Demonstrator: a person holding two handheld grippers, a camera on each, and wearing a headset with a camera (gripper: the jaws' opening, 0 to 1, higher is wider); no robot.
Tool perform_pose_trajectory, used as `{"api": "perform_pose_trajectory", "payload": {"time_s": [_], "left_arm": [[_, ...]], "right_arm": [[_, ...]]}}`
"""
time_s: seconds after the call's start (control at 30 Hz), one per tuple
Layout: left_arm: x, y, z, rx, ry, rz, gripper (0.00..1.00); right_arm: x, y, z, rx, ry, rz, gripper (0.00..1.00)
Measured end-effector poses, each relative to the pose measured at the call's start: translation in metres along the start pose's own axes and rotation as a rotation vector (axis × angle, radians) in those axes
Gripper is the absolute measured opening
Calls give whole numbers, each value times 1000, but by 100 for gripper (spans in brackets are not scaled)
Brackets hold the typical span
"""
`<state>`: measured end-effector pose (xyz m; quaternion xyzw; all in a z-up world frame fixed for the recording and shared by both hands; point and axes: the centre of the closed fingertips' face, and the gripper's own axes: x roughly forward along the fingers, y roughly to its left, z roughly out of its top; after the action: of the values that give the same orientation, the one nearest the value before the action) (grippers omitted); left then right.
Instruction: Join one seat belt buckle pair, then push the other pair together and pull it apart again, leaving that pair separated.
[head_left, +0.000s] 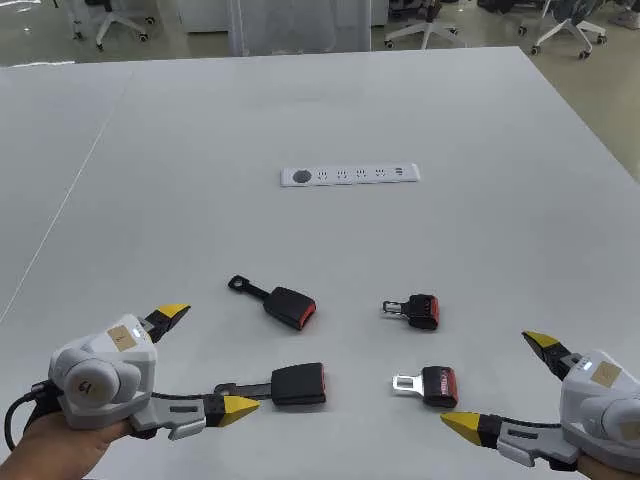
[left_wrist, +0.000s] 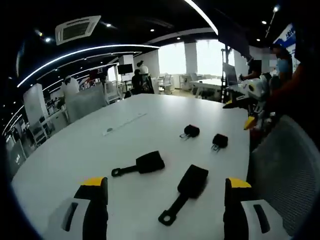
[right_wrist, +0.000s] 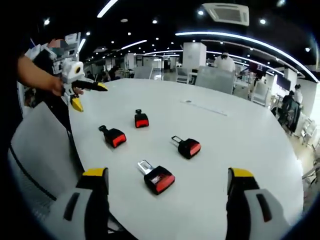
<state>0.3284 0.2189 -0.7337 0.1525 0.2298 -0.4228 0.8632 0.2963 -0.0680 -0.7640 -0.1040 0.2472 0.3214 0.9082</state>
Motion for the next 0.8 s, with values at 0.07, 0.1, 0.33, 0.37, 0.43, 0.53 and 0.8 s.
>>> {"api": "perform_pose_trajectory", "payload": {"time_s": [0.07,0.1,0.33,0.37,0.43,0.53,0.8], "left_arm": [[0,-1,1,1,-1,-2,100],[1,-1,1,1,0,-4,99],[1,-2,2,5,0,-9,99],[1,-2,2,6,1,-9,99],[1,-3,2,7,1,-11,99],[2,-3,3,8,-1,-11,99],[2,-5,4,19,0,-17,99]], "right_arm": [[0,0,0,-4,0,1,100],[0,0,0,-6,4,1,100],[-1,2,-1,-8,5,8,100],[-1,2,-1,-8,6,10,100],[-2,3,-1,-11,8,10,100],[-2,2,-1,-11,7,9,100],[-1,6,-1,-8,4,12,100]]}}
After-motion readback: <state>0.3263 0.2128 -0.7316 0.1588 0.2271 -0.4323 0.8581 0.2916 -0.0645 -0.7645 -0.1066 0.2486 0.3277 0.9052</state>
